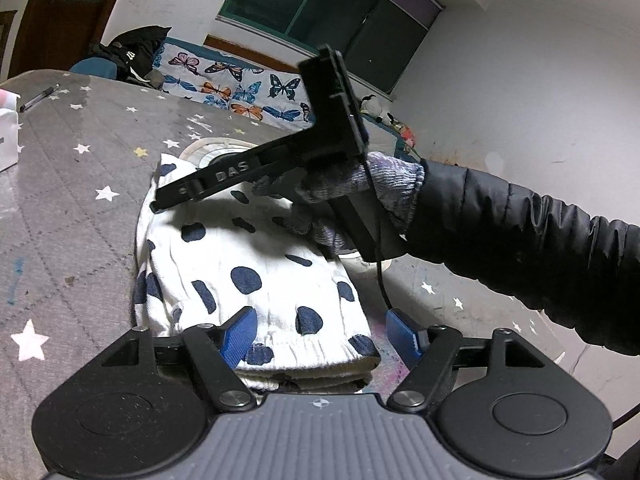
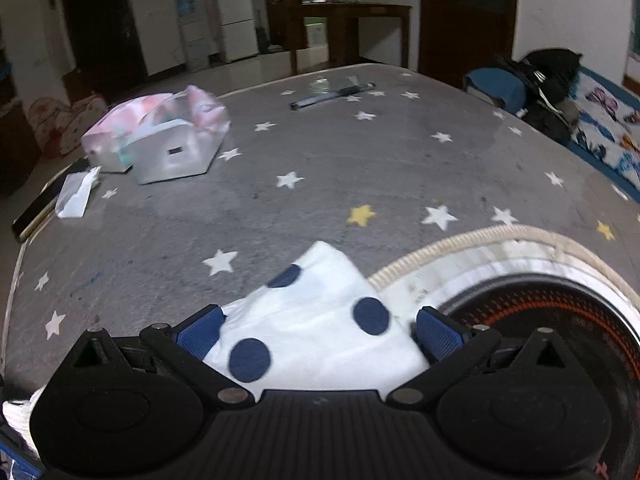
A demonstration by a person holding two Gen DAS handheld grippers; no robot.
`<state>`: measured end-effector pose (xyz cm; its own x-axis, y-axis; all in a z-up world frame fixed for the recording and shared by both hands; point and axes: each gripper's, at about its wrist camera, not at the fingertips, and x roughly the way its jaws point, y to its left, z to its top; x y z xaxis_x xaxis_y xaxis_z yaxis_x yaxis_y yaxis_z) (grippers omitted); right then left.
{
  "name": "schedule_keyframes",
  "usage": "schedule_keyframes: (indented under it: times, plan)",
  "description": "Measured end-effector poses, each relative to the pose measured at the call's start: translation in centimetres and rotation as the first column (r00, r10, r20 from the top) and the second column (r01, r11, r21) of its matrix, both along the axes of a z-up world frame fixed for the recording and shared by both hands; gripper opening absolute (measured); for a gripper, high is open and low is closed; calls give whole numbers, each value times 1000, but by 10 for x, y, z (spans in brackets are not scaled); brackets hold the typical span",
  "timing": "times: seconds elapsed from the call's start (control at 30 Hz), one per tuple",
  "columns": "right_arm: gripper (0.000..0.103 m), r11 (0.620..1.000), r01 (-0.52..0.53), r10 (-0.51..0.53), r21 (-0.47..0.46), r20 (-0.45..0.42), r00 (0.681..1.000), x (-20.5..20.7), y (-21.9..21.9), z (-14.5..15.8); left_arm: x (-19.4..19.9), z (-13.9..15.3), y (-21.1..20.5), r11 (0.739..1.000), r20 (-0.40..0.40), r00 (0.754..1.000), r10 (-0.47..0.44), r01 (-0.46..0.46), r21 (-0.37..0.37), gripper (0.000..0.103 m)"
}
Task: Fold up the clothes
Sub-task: 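Press and smooth the folded trousers with the right gripper, then grasp the folded polka-dot trousers with the right gripper and lift them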
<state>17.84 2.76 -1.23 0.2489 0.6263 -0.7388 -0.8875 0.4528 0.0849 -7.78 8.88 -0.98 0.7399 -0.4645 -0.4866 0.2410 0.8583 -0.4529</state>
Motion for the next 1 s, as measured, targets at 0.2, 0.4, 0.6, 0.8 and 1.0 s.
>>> schedule_keyframes:
  times: [0.2,0.4,0.6,0.8,1.0]
  plan:
    - [103,999,47,-46,11,-70,996,8,-24,0,-12,9,1,1000,22,1000,1,-1,25,80]
    - [103,997,82,-81,8,-96,992,10,-43,1,-29,16,8,996,27,999,37,-39,83,84]
    - [103,993,120,-118,9,-99,988,8,-64,3,-36,8,25,985,-22,992,126,-122,119,84]
    - [103,987,160,-159,7,-108,981,6,-84,4,-32,-7,37,973,-48,984,170,-160,168,83]
    - [103,981,195,-195,-5,-112,974,-1,-105,2,-13,-14,43,949,-36,980,197,-182,259,79]
